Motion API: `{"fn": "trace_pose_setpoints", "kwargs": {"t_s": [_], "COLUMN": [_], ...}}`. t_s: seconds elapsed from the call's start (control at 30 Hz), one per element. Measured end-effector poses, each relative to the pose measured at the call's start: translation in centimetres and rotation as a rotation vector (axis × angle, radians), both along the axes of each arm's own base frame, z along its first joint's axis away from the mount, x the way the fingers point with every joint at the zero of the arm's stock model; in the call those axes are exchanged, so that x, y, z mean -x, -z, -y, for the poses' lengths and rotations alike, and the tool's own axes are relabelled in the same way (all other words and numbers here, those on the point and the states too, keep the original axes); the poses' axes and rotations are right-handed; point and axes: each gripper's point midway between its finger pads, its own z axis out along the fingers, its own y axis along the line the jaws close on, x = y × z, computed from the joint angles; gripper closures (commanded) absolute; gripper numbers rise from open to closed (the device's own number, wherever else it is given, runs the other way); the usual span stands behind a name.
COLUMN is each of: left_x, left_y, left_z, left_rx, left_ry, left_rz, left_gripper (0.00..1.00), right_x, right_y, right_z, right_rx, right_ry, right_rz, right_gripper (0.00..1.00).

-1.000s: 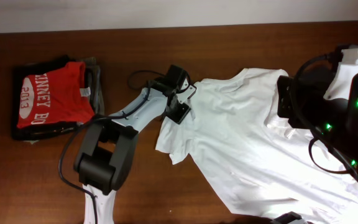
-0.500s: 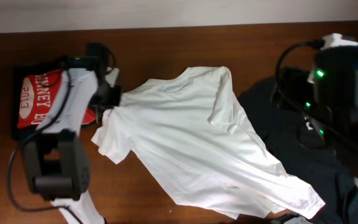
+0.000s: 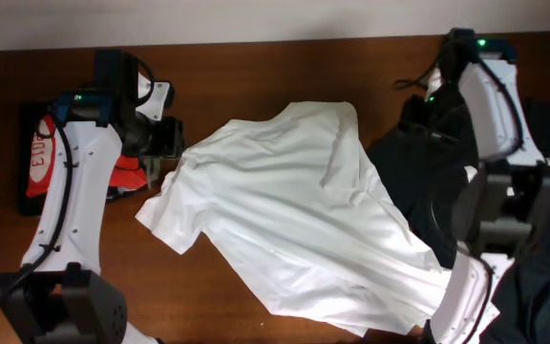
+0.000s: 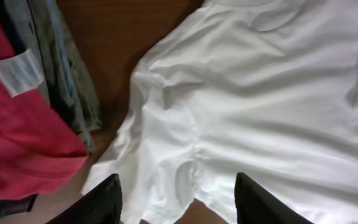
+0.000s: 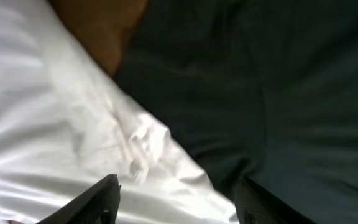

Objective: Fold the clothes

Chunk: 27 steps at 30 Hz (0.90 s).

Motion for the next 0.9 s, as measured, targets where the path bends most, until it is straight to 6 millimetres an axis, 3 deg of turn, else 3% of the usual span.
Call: {"fn": "trace_pose_setpoints", "kwargs": {"t_s": [0.07,0.2,0.27,0.33,0.4,0.47,0.53,0.6,0.63,0.67,0.7,0.73,0.8,0.9], "left_x": [0.1,0.2,0.4,0.4,0.4,0.4,0.4,0.4,0.4,0.4,0.4,0.3,0.4,0.4], "left_y": [0.0,0.0,0.0,0.0,0.0,0.0,0.0,0.0,0.0,0.0,0.0,0.0,0.0,0.0], "left_z": [0.3,0.4,0.4,0.5,0.5,0.5,0.5,0.5,0.5,0.5,0.5,0.5,0.6,1.1], "left_rx": [0.014,0.023,0.023,0.026,0.027,0.026,0.026,0.026,0.026,0.026,0.026,0.026,0.026,0.026], "left_ry": [0.005,0.008,0.008,0.009,0.009,0.009,0.009,0.009,0.009,0.009,0.009,0.009,0.012,0.025], "left_rz": [-0.003,-0.008,-0.014,-0.017,-0.017,-0.018,-0.018,-0.017,-0.017,-0.016,-0.015,-0.014,-0.014,-0.013], "left_gripper": [0.42,0.42,0.42,0.42,0.42,0.42,0.42,0.42,0.42,0.42,0.41,0.40,0.37,0.36], "right_x": [0.2,0.3,1.3,1.9,2.2,2.2,2.0,1.7,2.0,2.8,3.8,3.8,2.9,1.2], "right_y": [3.5,7.0,9.1,10.1,10.3,10.3,9.7,7.2,4.9,2.3,-0.3,-2.7,-5.2,-4.3], "right_z": [-0.2,0.0,0.1,0.2,0.7,2.4,6.6,13.9,18.4,22.8,25.7,27.3,26.6,20.7], "right_rx": [-0.018,-0.007,0.003,0.014,0.052,0.138,0.239,0.303,0.332,0.362,0.362,0.326,0.205,0.069], "right_ry": [-0.005,0.009,0.017,0.030,0.066,0.092,0.158,0.315,0.411,0.509,0.583,0.609,0.533,0.348], "right_rz": [-0.083,-0.111,-0.139,-0.147,-0.134,-0.136,-0.130,-0.092,-0.059,-0.021,0.008,0.078,0.179,0.163], "right_gripper": [0.41,0.37,0.38,0.59,0.87,0.89,0.90,0.89,0.87,0.72,0.48,0.40,0.33,0.28]}}
